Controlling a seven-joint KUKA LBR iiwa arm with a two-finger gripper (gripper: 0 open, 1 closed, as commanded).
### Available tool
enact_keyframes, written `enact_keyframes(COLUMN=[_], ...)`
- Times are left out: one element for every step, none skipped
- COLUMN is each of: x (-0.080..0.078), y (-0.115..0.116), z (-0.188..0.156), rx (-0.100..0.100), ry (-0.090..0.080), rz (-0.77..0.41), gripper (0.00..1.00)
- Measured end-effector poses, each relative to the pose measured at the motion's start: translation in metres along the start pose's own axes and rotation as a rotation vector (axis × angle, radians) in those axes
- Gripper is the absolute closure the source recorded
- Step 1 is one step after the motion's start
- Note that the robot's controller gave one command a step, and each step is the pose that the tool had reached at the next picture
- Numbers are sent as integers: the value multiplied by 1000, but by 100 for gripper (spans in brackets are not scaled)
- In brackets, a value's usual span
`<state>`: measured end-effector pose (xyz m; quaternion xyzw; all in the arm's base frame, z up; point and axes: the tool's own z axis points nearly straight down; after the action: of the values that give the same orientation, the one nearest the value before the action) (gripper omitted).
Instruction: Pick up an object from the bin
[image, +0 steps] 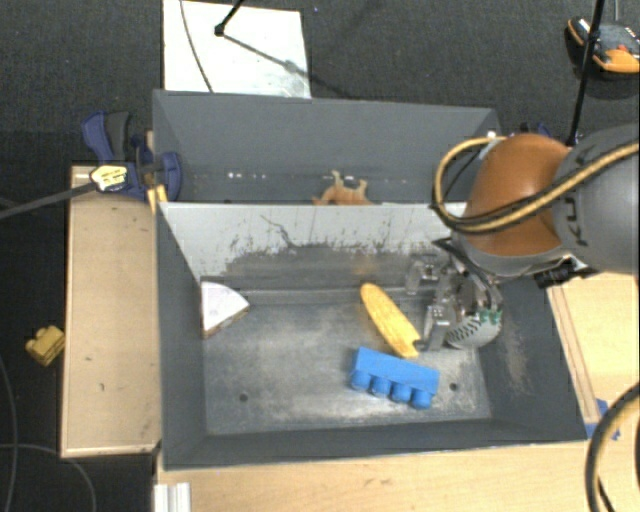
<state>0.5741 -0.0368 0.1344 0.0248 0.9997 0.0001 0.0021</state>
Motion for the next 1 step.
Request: enact_keyframes(x=[1], y=[15], z=[38], rx=[-1], ry=[0], rz=[9], gripper=[0])
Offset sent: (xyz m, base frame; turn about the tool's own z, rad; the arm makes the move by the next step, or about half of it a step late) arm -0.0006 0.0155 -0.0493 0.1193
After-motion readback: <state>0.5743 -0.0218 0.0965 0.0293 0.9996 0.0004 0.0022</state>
